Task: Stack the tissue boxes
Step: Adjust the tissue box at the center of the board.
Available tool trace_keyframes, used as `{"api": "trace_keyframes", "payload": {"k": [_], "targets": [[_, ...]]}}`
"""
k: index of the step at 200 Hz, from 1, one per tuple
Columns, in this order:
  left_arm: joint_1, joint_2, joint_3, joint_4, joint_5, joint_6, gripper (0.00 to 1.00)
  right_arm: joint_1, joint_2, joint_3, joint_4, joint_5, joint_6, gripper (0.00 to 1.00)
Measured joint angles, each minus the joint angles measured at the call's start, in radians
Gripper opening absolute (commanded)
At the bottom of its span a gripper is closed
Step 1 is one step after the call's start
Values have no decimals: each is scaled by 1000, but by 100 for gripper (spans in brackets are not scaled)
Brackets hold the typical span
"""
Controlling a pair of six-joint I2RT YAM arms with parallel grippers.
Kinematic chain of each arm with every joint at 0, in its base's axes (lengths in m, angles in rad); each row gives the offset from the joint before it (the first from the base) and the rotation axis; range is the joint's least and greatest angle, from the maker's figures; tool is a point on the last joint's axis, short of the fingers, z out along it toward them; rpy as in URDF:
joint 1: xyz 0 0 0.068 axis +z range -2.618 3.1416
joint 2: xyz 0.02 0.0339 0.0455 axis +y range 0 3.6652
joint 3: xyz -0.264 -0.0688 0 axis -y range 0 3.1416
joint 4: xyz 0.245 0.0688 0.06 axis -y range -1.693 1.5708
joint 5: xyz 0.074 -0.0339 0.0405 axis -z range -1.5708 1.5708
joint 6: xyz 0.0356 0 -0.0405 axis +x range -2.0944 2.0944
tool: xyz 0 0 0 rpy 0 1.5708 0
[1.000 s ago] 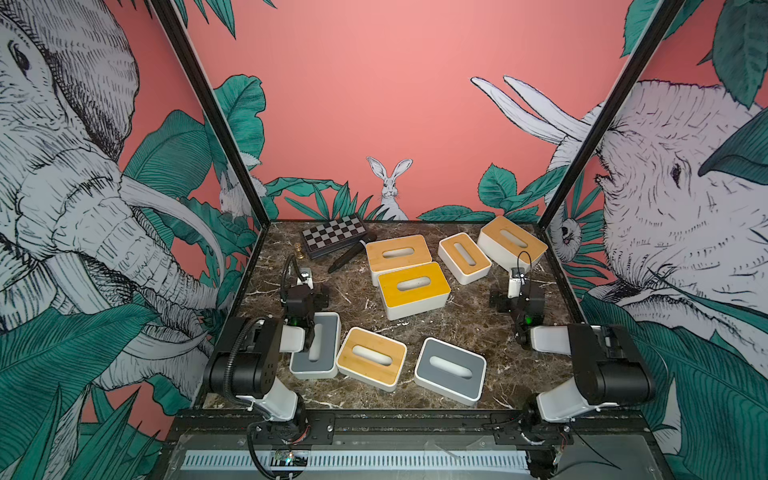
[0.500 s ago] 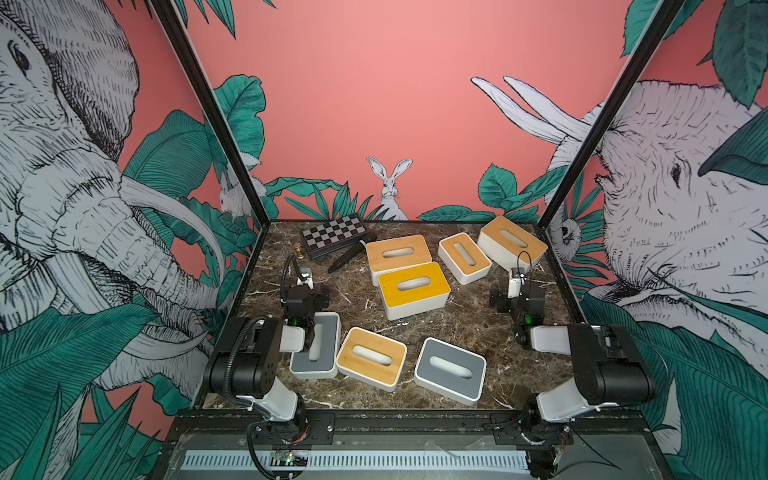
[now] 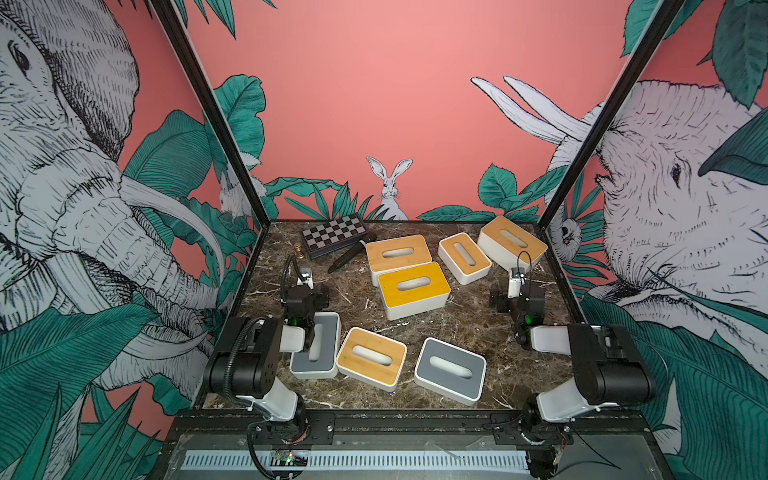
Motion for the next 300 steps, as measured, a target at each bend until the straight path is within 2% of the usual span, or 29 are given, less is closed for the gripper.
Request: {"api": "trace_keyframes", "payload": {"k": [155, 182, 211, 229, 245, 266, 282, 300], "targets": [[0, 0, 0, 1, 0, 0, 99, 0, 0, 0, 0, 0, 0, 99], [0, -18, 0, -17, 5, 3, 100, 1, -42, -5, -28, 71, 25, 99], [0, -197, 27, -206, 1, -13, 100, 1, -243, -3, -177, 164, 89, 99], [0, -341, 42, -307, -30, -51, 100, 1, -354, 23, -296, 262, 191, 99], [0, -483, 94, -517, -84, -156, 100, -1, -419, 68, -450, 387, 345, 99], [0, -581, 221, -805, -124, -319, 100, -24, -478, 122, -597, 475, 520, 99], [1, -616, 331, -1018, -119, -440, 100, -40, -490, 177, -707, 505, 641, 99], [2, -637, 381, -1156, -64, -540, 100, -55, -475, 235, -784, 482, 737, 99]]}}
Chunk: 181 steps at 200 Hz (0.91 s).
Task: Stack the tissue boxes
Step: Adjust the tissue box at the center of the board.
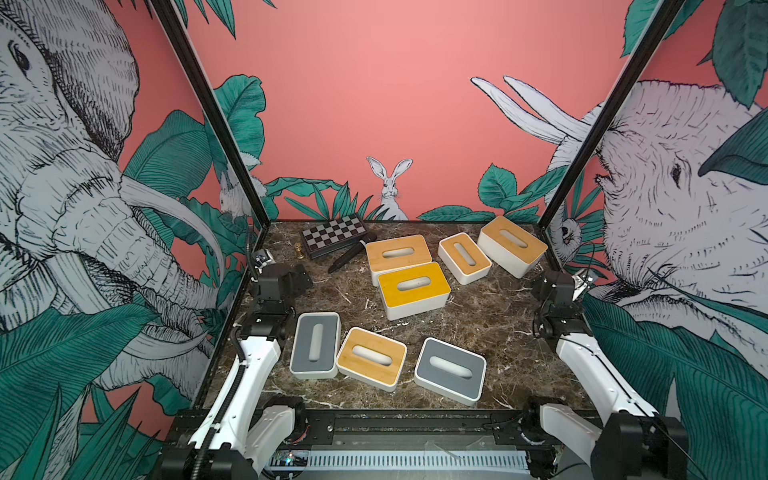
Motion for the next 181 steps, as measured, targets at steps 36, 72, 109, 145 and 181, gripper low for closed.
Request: {"api": "trace_keyframes", "payload": {"k": [36, 72, 109, 145, 181], "targets": [[0, -2, 2, -116, 259, -147, 100, -11, 136, 202, -165, -215, 103, 99], [-24, 135, 58, -128, 446, -209, 99, 113, 376, 462, -310, -417, 64, 99], [-83, 309, 156, -111, 541, -230, 99, 275, 560, 628, -409, -584, -28, 99], [-109, 461, 238, -66, 612, -266, 100, 358, 813, 869, -470, -726, -111, 99], [-120, 666, 404, -30, 657, -278, 100, 391, 972, 1028, -506, -828, -142, 99]]}}
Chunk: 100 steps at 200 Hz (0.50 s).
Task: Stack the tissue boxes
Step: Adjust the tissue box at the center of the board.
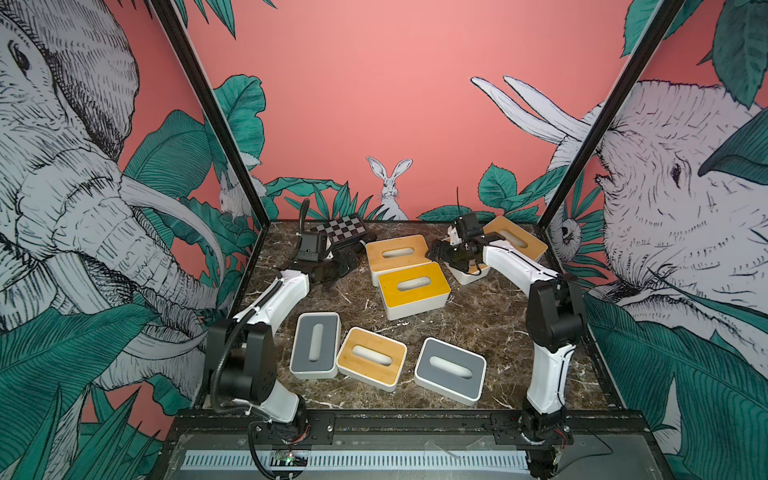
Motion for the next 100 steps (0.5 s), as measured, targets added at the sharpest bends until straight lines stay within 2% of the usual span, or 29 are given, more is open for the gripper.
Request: {"api": "trace_keyframes", "payload": {"k": [51, 100], "targets": [[-8, 230, 204, 32, 57, -22, 100, 3, 154, 256, -14, -146, 4, 99], [-35, 365, 292, 62, 92, -48, 100, 11, 225, 336, -8, -223, 28, 99]]}}
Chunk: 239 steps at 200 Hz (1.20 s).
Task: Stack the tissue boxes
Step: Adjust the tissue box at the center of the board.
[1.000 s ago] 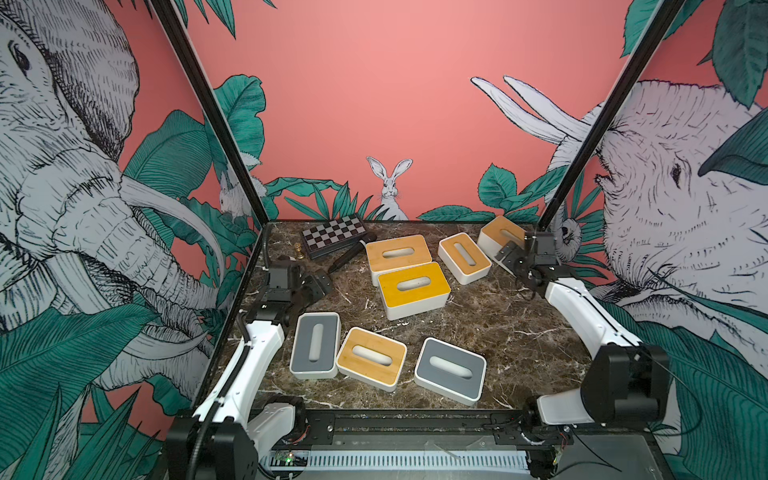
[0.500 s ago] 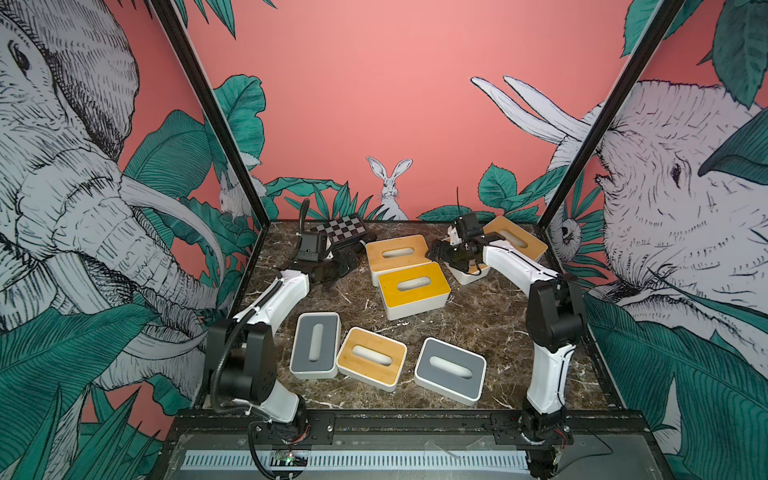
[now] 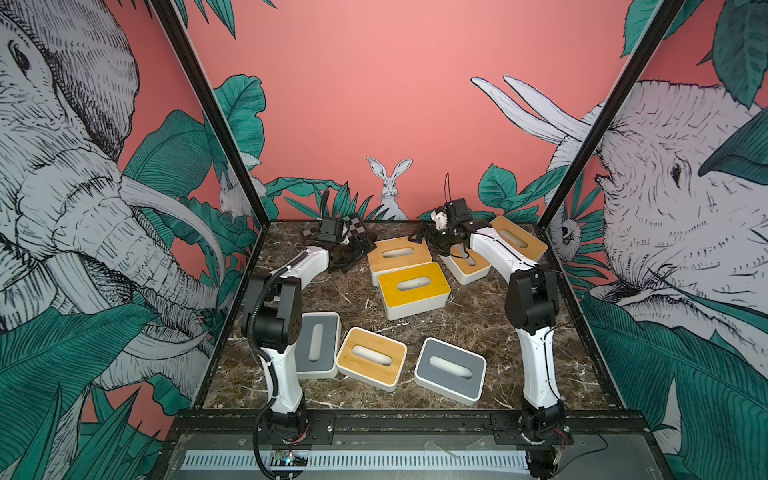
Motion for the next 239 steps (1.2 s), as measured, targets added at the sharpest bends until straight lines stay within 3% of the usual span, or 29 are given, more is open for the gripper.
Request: {"api": "trace_keyframes", "payload": {"k": [72, 173, 239], "targets": [[-21, 70, 79, 8, 29, -11, 99, 3, 26, 0, 46, -64, 24, 99], [-64, 132, 144, 28, 37, -10, 100, -2, -151, -323, 152, -33, 63, 99], [-85, 124, 94, 78, 25, -22, 99, -4, -206, -414, 199, -16, 96, 99]]}}
